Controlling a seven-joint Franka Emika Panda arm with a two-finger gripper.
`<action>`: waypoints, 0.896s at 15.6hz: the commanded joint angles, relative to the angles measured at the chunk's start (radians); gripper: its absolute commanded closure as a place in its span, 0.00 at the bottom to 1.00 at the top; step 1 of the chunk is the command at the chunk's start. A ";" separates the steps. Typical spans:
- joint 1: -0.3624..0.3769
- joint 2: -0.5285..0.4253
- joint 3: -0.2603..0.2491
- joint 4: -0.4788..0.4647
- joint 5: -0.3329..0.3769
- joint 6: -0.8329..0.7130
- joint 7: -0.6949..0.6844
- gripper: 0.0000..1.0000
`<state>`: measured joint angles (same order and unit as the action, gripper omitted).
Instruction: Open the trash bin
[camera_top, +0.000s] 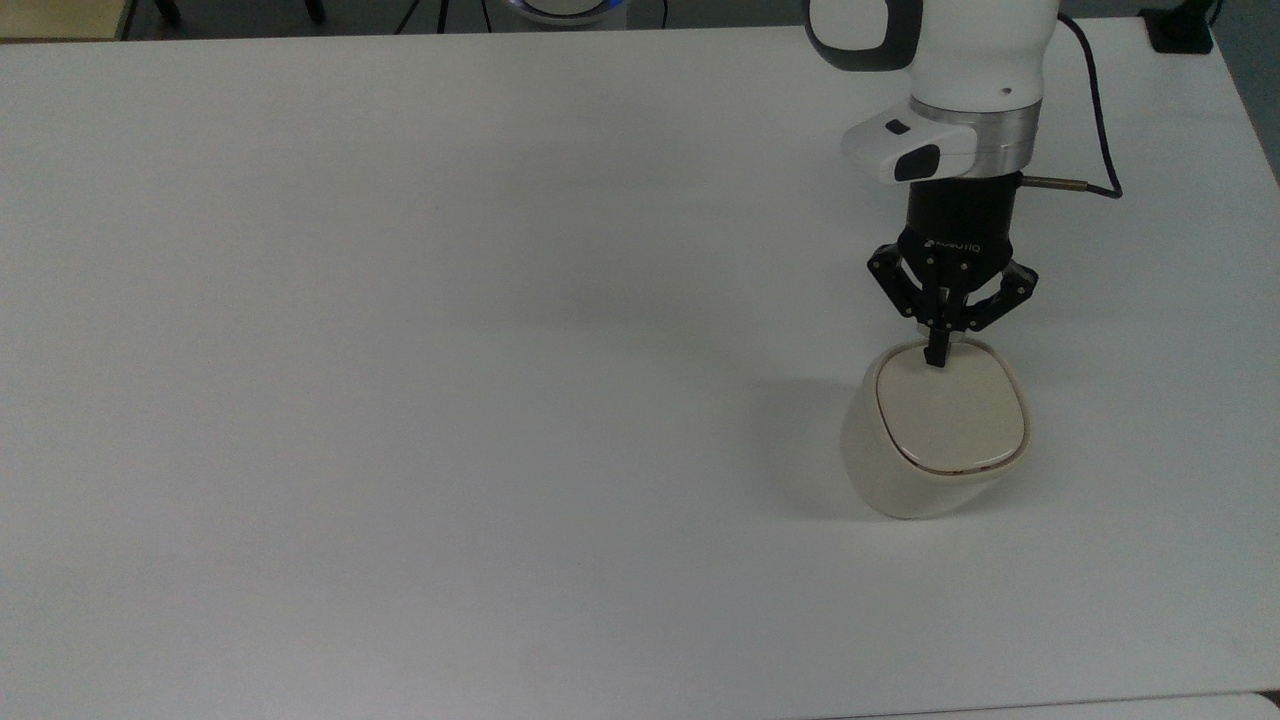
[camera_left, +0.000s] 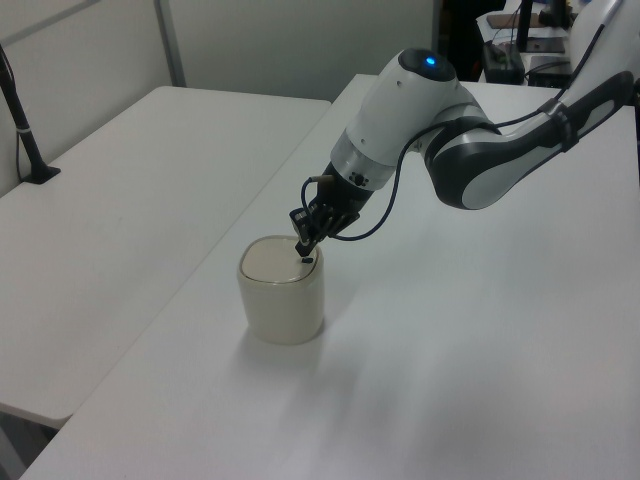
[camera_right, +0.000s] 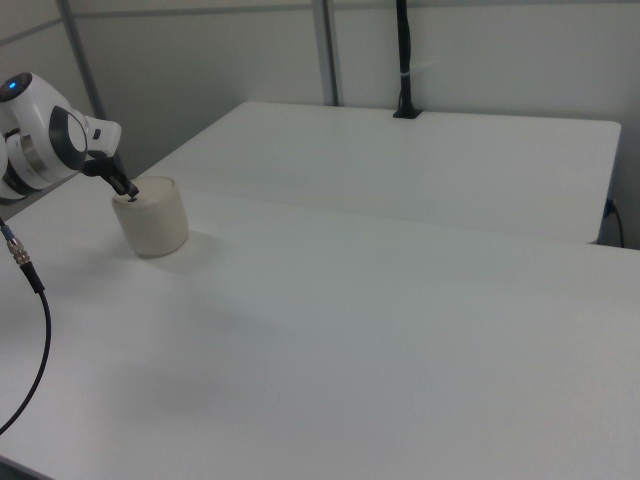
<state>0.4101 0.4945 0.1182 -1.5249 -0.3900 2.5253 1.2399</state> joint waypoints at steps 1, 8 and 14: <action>0.012 0.009 -0.009 0.002 -0.042 0.017 0.030 1.00; 0.016 0.010 -0.005 -0.015 -0.087 0.013 0.030 1.00; 0.015 0.007 -0.005 -0.014 -0.087 0.010 0.033 1.00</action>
<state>0.4146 0.5050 0.1189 -1.5257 -0.4541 2.5253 1.2402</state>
